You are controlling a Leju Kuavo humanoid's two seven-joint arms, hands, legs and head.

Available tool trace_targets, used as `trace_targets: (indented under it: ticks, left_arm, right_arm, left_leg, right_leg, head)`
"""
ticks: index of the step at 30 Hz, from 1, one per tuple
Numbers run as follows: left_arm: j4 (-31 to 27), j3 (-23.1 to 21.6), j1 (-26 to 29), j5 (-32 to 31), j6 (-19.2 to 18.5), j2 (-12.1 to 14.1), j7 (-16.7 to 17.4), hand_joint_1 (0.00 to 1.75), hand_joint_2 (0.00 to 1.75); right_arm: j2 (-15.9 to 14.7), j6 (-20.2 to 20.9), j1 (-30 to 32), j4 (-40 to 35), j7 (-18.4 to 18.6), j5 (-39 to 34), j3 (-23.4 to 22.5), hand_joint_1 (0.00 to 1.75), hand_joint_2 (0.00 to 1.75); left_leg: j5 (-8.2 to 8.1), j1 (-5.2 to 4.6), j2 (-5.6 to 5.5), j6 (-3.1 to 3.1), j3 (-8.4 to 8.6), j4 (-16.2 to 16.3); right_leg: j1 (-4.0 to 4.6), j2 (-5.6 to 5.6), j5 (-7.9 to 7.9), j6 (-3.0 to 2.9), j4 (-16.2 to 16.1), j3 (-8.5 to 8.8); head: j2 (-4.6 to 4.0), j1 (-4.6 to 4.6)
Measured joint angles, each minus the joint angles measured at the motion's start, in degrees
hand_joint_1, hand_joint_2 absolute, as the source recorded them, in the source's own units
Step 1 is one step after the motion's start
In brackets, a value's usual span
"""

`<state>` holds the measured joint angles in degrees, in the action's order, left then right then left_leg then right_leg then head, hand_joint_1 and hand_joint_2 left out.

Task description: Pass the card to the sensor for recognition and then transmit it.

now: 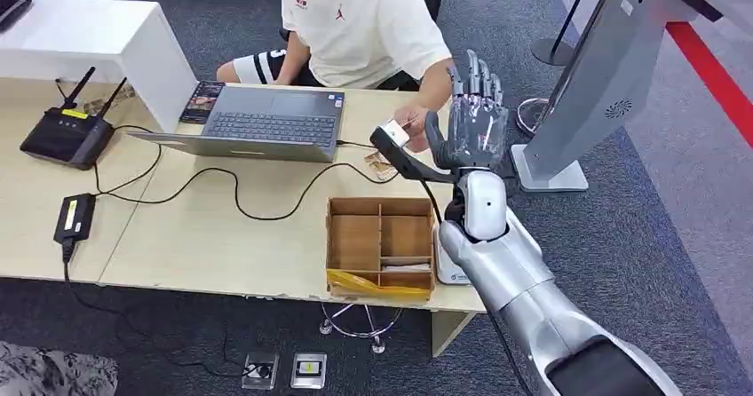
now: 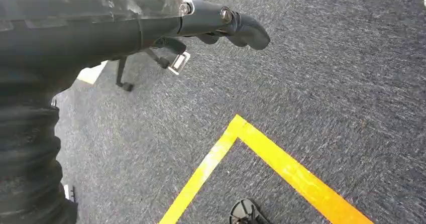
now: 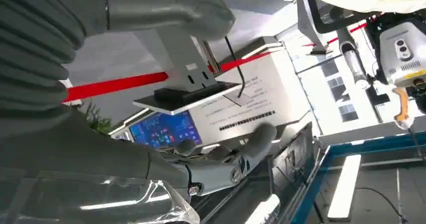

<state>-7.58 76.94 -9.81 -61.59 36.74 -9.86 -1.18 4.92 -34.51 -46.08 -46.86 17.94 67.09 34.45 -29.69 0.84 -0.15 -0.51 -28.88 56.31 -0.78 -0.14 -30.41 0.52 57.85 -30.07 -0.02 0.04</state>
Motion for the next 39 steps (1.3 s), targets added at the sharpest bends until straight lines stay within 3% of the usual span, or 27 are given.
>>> trace_targets:
  ticks: [8, 20, 26, 29, 33, 39]
  left_arm:
    - [0.0, 0.3, 0.0, 0.5, 0.9, 0.0, 0.0, 0.00, 1.75]
    - [0.0, 1.7, 0.0, 0.2, 1.6, 0.0, 1.4, 0.00, 1.75]
    - [0.0, 2.8, 0.0, -0.5, 2.2, 0.0, 1.3, 0.00, 1.75]
    - [0.0, 3.5, -0.1, -0.4, 2.9, 0.0, 1.2, 0.00, 1.75]
    - [0.0, 4.7, -0.1, -0.4, 3.0, 0.0, 0.5, 0.00, 1.75]
    - [0.0, 6.0, -0.2, -1.9, 2.9, 0.1, -0.8, 0.00, 1.75]
  right_arm:
    - [-2.6, -3.9, 2.7, -2.5, -1.2, -10.0, -2.8, 0.00, 1.75]
    - [-4.8, -4.0, 13.1, -8.7, -9.5, -13.8, -14.1, 0.00, 1.75]
    - [-4.3, -4.0, 20.1, -9.2, -20.3, -14.7, -23.6, 0.00, 1.75]
    - [-2.3, -4.0, 22.9, -9.0, -25.9, -13.9, -30.2, 0.00, 1.75]
    - [-0.5, -4.0, 25.1, -7.5, -29.7, -14.1, -38.8, 0.00, 1.75]
    - [-0.9, -4.0, 26.8, 3.7, -29.9, -20.9, -54.6, 0.00, 1.75]
  left_leg:
    - [0.00, 0.00, 0.03, 0.00, 0.05, 0.0]
    - [-0.05, 0.01, 0.14, 0.01, 0.08, 0.0]
    - [-0.06, 0.01, 0.09, 0.01, -0.02, 0.0]
    - [-0.07, 0.01, 0.10, 0.01, -0.01, 0.0]
    - [-0.07, 0.01, 0.09, 0.01, -0.04, 0.0]
    - [-0.08, -0.01, 0.10, 0.02, -0.03, 0.0]
  right_leg:
    - [0.00, 0.07, 0.00, 0.00, 0.0, 0.01]
    - [0.01, 0.12, 0.00, 0.00, 0.0, -0.02]
    - [0.00, 0.04, 0.00, 0.00, 0.0, -0.03]
    - [0.00, 0.08, -0.01, 0.01, 0.0, -0.04]
    - [0.00, 0.08, -0.01, 0.01, 0.0, -0.07]
    - [-0.01, 0.09, -0.01, 0.01, -0.1, -0.07]
  head:
    - [0.00, -0.02]
    - [0.00, 0.00]
    - [0.00, 0.00]
    - [0.00, -0.02]
    - [0.02, -0.02]
    - [0.00, 0.00]
